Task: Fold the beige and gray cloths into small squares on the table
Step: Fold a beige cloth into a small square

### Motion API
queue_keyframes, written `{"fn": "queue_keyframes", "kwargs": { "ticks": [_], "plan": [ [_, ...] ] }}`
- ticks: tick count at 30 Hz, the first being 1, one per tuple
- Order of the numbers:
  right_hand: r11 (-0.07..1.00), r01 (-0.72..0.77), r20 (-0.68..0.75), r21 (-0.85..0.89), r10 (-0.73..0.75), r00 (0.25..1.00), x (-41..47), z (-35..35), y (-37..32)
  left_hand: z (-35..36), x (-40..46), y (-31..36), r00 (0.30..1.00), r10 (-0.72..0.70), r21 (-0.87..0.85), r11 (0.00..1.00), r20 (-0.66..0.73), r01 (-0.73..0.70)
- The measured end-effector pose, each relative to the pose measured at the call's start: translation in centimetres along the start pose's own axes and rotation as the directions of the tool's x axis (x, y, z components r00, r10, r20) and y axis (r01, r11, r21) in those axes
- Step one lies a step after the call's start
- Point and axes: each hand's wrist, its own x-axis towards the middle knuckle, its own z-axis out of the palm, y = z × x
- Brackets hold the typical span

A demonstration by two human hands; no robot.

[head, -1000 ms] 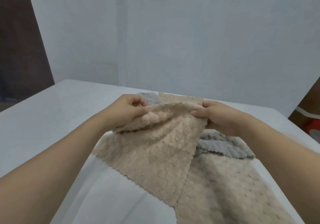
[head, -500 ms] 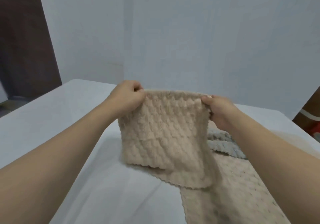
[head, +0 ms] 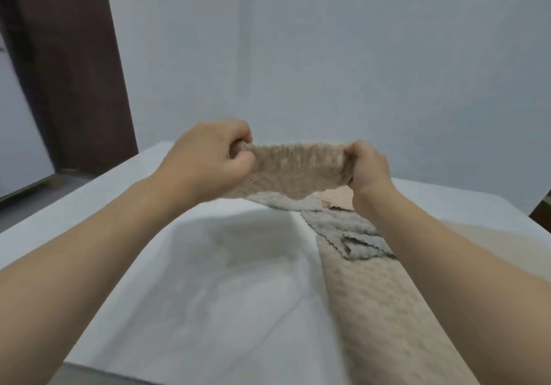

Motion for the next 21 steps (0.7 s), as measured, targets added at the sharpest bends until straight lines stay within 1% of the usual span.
{"fn": "queue_keyframes", "kwargs": {
  "ticks": [1, 2, 3, 4, 5, 6, 7, 8, 9, 10, 11, 12, 14, 15, 16, 18, 21],
  "plan": [
    [0.994, -0.007, 0.003, -0.105, 0.007, 1.0, -1.1, -0.3, 1.3, 0.3, -1.7, 0.0, 0.989, -0.05, -0.025, 0.998, 0.138, 0.054],
    [0.978, -0.005, 0.024, -0.211, 0.01, 1.0, -2.1, -0.7, 2.7, 0.8, -3.5, -0.1, 0.951, -0.094, -0.057, 0.992, 0.296, 0.116],
    [0.951, -0.003, 0.069, -0.31, 0.026, 0.997, -3.0, -1.1, 4.3, 1.5, -5.3, -0.1, 0.879, -0.129, -0.075, 0.98, 0.46, 0.183],
    [0.915, -0.008, 0.126, -0.404, 0.065, 0.99, -3.8, -1.6, 5.8, 2.4, -7.2, -0.4, 0.784, -0.15, -0.063, 0.97, 0.603, 0.235],
    [0.873, -0.012, 0.184, -0.488, 0.117, 0.976, -4.5, -2.0, 7.3, 3.5, -8.9, -0.8, 0.686, -0.16, -0.039, 0.963, 0.71, 0.266],
    [0.821, -0.008, 0.231, -0.571, 0.17, 0.958, -4.9, -2.4, 8.5, 4.7, -10.5, -1.2, 0.602, -0.16, -0.022, 0.959, 0.783, 0.284],
    [0.761, 0.007, 0.263, -0.649, 0.215, 0.94, -5.1, -2.7, 9.6, 5.8, -11.9, -1.8, 0.542, -0.153, -0.016, 0.956, 0.826, 0.293],
    [0.696, 0.034, 0.283, -0.718, 0.247, 0.927, -5.1, -2.8, 10.4, 6.8, -12.9, -2.3, 0.508, -0.149, -0.016, 0.952, 0.849, 0.306],
    [0.634, 0.067, 0.299, -0.77, 0.266, 0.917, -4.9, -2.6, 11.0, 7.5, -13.4, -2.9, 0.494, -0.159, -0.01, 0.947, 0.855, 0.322],
    [0.578, 0.101, 0.309, -0.81, 0.273, 0.911, -4.6, -2.3, 11.5, 7.9, -13.4, -3.5, 0.502, -0.181, 0.004, 0.943, 0.846, 0.333],
    [0.534, 0.133, 0.316, -0.835, 0.267, 0.911, -4.1, -1.9, 11.9, 8.1, -13.0, -4.3, 0.535, -0.208, 0.021, 0.942, 0.819, 0.335],
    [0.505, 0.159, 0.319, -0.849, 0.249, 0.914, -3.4, -1.3, 12.3, 8.2, -12.2, -5.0, 0.588, -0.236, 0.042, 0.945, 0.774, 0.324],
    [0.49, 0.185, 0.313, -0.852, 0.193, 0.93, -1.8, -0.2, 12.9, 8.2, -10.3, -6.5, 0.71, -0.278, 0.106, 0.955, 0.647, 0.278],
    [0.499, 0.2, 0.313, -0.843, 0.152, 0.938, -0.9, 0.4, 13.2, 8.2, -9.3, -7.4, 0.759, -0.293, 0.133, 0.955, 0.582, 0.267],
    [0.503, 0.218, 0.313, -0.836, 0.112, 0.943, 0.0, 1.0, 13.6, 8.4, -8.3, -8.3, 0.793, -0.306, 0.153, 0.952, 0.527, 0.266],
    [0.498, 0.238, 0.305, -0.834, 0.057, 0.951, 1.5, 2.2, 14.7, 9.3, -7.0, -10.0, 0.829, -0.329, 0.187, 0.944, 0.452, 0.273],
    [0.469, 0.243, 0.283, -0.849, 0.015, 0.959, 3.3, 3.5, 16.9, 11.6, -6.9, -12.4, 0.844, -0.35, 0.234, 0.933, 0.407, 0.274]
  ]
}}
